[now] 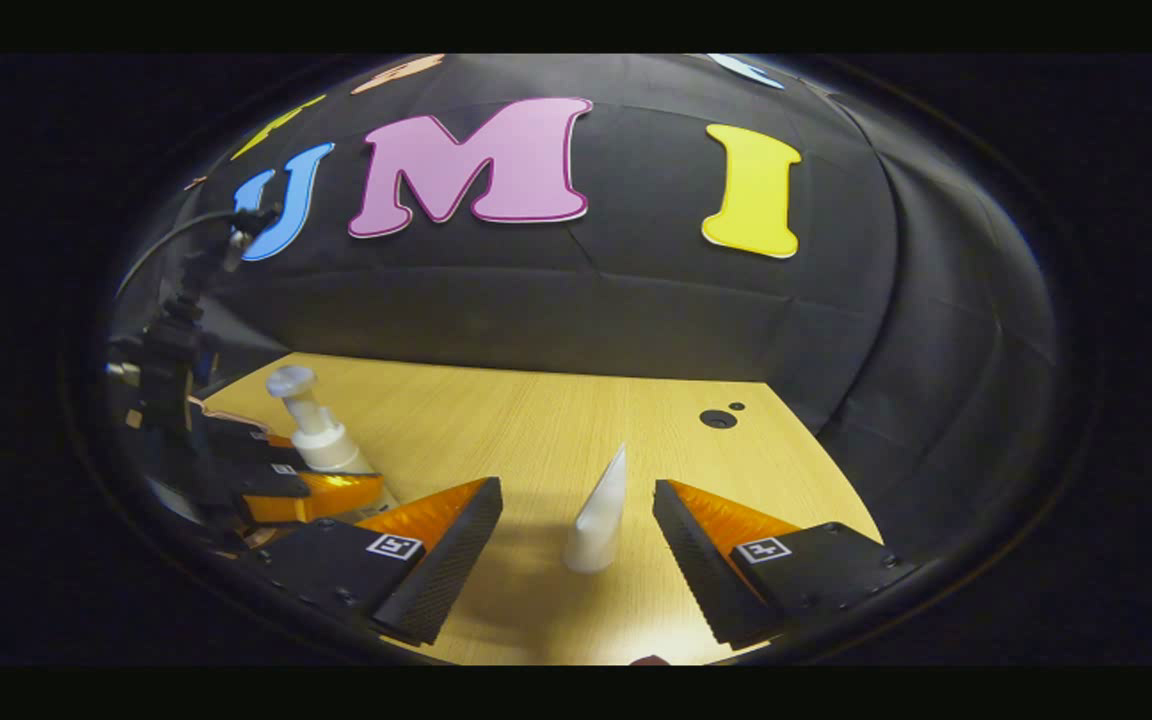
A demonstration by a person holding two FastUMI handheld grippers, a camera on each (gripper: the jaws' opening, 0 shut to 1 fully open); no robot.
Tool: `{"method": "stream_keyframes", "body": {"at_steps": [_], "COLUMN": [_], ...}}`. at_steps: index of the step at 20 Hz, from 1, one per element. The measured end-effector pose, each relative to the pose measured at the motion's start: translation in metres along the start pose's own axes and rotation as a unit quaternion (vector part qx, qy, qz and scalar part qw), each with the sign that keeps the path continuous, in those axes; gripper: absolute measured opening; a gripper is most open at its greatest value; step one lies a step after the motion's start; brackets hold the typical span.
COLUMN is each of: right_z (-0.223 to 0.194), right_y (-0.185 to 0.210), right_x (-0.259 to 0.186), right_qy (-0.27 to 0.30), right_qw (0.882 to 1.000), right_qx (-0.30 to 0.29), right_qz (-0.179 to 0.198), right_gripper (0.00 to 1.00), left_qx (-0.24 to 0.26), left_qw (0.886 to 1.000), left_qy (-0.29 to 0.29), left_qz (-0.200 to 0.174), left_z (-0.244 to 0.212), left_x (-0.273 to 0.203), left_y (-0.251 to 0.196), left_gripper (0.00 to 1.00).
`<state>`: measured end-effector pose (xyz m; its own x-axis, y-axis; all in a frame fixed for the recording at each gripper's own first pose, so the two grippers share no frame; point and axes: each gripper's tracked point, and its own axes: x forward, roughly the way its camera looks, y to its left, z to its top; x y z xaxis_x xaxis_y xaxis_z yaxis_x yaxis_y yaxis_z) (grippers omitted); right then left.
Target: First open the suitcase, pack the skin care products into it, and then close the suitcase.
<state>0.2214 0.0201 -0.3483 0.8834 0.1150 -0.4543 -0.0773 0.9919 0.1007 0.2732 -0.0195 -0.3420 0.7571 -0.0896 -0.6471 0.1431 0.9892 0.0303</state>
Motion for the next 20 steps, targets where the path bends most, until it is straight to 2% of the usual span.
{"method": "stream_keyframes", "body": {"at_steps": [3, 4, 5, 6, 9, 11, 12, 14, 15, 16, 17, 20], "right_z": [0.003, 0.003, 0.004, 0.005, 0.006, 0.006, 0.005, 0.001, -0.003, -0.008, -0.014, -0.029], "right_y": [-0.004, -0.005, -0.005, -0.006, -0.006, -0.003, 0.000, 0.005, 0.008, 0.009, 0.009, 0.009], "right_x": [-0.005, -0.008, -0.010, -0.012, -0.014, -0.009, -0.007, -0.001, 0.002, 0.005, 0.007, 0.016], "right_qy": [-0.002, -0.003, -0.005, -0.007, -0.011, -0.011, -0.011, -0.008, -0.002, 0.004, 0.014, 0.034], "right_qw": [1.000, 1.000, 1.000, 1.000, 1.000, 1.000, 1.000, 1.000, 1.000, 1.000, 1.000, 0.999], "right_qx": [-0.007, -0.010, -0.015, -0.018, -0.024, -0.022, -0.022, -0.026, -0.026, -0.019, -0.007, 0.005], "right_qz": [-0.002, -0.005, -0.006, -0.007, -0.008, -0.003, 0.000, 0.007, 0.009, 0.010, 0.009, 0.004], "right_gripper": [0.97, 0.96, 0.96, 0.97, 0.97, 0.97, 0.96, 0.97, 0.97, 0.96, 0.97, 0.96], "left_qx": [0.000, 0.003, 0.002, -0.002, -0.033, -0.064, -0.079, -0.087, -0.087, -0.095, -0.107, -0.131], "left_qw": [1.000, 1.000, 0.999, 0.999, 0.995, 0.987, 0.982, 0.966, 0.956, 0.945, 0.934, 0.907], "left_qy": [-0.013, -0.015, -0.013, -0.006, 0.054, 0.113, 0.144, 0.215, 0.253, 0.286, 0.317, 0.378], "left_qz": [0.013, 0.021, 0.030, 0.041, 0.075, 0.090, 0.096, 0.111, 0.119, 0.127, 0.126, 0.135], "left_z": [0.022, 0.025, 0.027, 0.025, -0.004, -0.036, -0.055, -0.097, -0.119, -0.137, -0.152, -0.185], "left_x": [-0.042, -0.058, -0.076, -0.092, -0.139, -0.168, -0.180, -0.196, -0.202, -0.205, -0.205, -0.197], "left_y": [0.018, 0.026, 0.035, 0.046, 0.082, 0.107, 0.119, 0.144, 0.154, 0.167, 0.174, 0.190], "left_gripper": [0.54, 0.57, 0.51, 0.54, 0.54, 0.51, 0.54, 0.51, 0.58, 0.58, 0.54, 0.54]}}
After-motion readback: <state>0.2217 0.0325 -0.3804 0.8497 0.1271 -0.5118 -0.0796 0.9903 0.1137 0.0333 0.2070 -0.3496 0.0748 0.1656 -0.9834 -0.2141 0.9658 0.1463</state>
